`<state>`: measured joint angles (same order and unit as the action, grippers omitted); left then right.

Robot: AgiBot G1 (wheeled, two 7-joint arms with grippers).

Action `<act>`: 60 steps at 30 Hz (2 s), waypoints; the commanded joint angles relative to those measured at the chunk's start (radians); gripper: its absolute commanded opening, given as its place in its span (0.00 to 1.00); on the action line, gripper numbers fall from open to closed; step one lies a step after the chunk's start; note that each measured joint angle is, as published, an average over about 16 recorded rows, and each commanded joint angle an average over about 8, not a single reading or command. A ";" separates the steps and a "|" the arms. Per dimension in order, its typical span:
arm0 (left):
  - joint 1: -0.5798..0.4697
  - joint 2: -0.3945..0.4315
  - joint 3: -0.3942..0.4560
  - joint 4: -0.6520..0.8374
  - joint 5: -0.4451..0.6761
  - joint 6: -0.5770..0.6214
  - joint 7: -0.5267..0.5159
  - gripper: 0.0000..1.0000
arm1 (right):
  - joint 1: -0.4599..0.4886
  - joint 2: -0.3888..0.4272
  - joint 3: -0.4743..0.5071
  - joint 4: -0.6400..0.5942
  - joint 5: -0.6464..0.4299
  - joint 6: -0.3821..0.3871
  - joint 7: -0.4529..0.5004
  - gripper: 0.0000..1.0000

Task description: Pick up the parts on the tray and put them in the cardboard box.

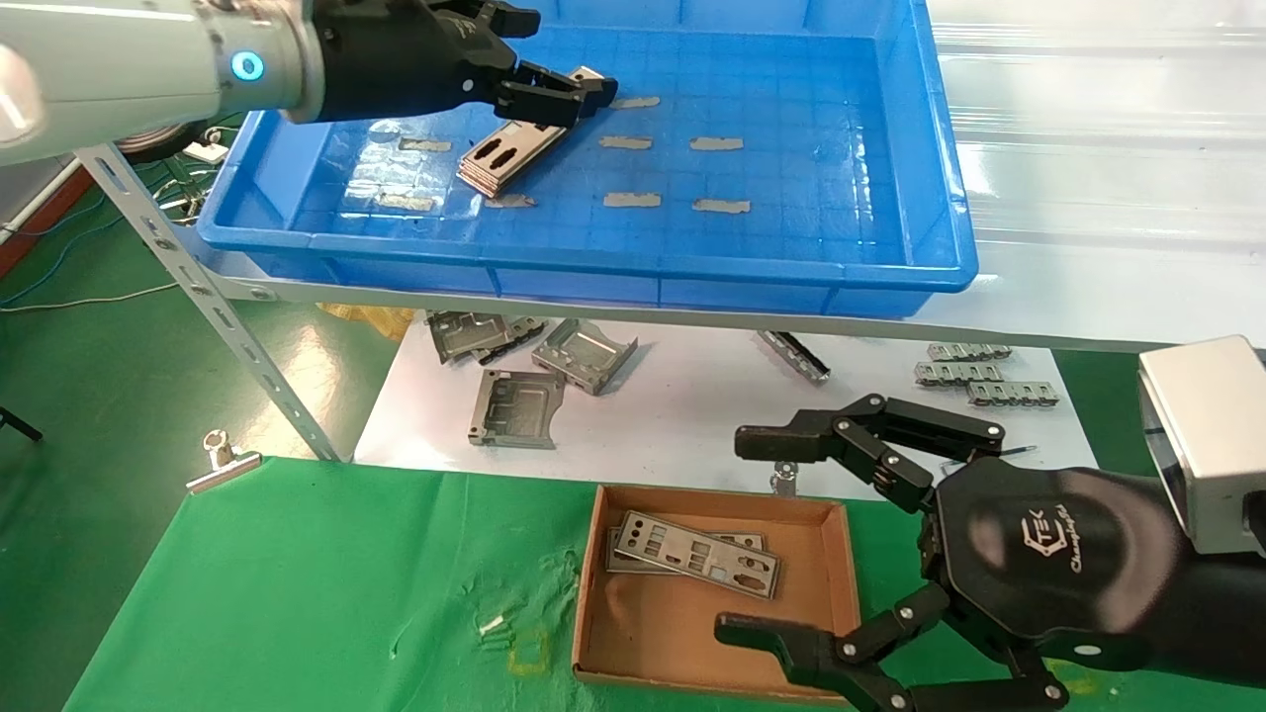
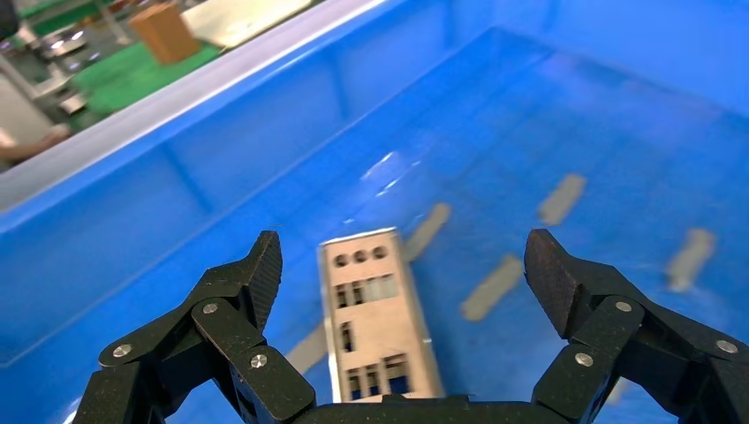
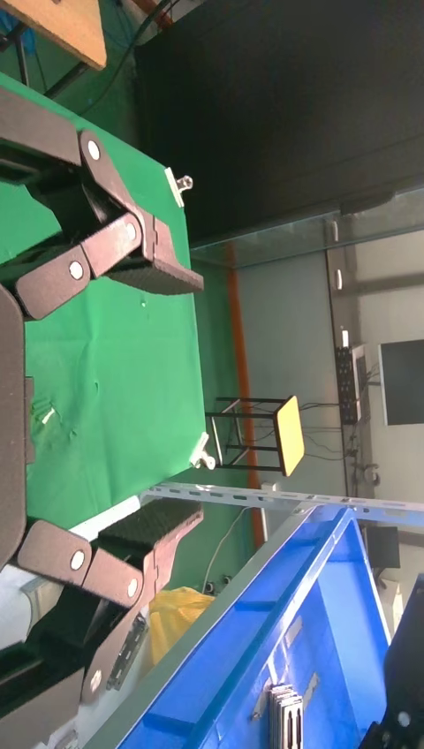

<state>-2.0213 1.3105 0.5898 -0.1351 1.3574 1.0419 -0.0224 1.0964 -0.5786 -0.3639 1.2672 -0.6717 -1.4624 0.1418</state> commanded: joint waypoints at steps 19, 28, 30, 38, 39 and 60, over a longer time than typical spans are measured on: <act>-0.017 0.035 0.046 0.061 0.045 -0.052 -0.070 0.87 | 0.000 0.000 0.000 0.000 0.000 0.000 0.000 1.00; -0.003 0.034 0.043 0.067 0.032 -0.067 -0.092 0.00 | 0.000 0.000 0.000 0.000 0.000 0.000 0.000 1.00; 0.000 0.035 0.042 0.069 0.029 -0.078 -0.098 0.00 | 0.000 0.000 0.000 0.000 0.000 0.000 0.000 1.00; 0.008 0.035 0.044 0.066 0.024 -0.104 -0.113 0.00 | 0.000 0.000 0.000 0.000 0.000 0.000 0.000 1.00; 0.009 0.035 0.044 0.065 0.023 -0.105 -0.114 0.00 | 0.000 0.000 0.000 0.000 0.000 0.000 0.000 1.00; 0.006 0.035 0.059 0.047 0.021 -0.096 -0.103 0.00 | 0.000 0.000 -0.001 0.000 0.000 0.000 0.000 1.00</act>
<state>-2.0154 1.3453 0.6493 -0.0878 1.3790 0.9460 -0.1245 1.0966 -0.5783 -0.3646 1.2672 -0.6713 -1.4621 0.1415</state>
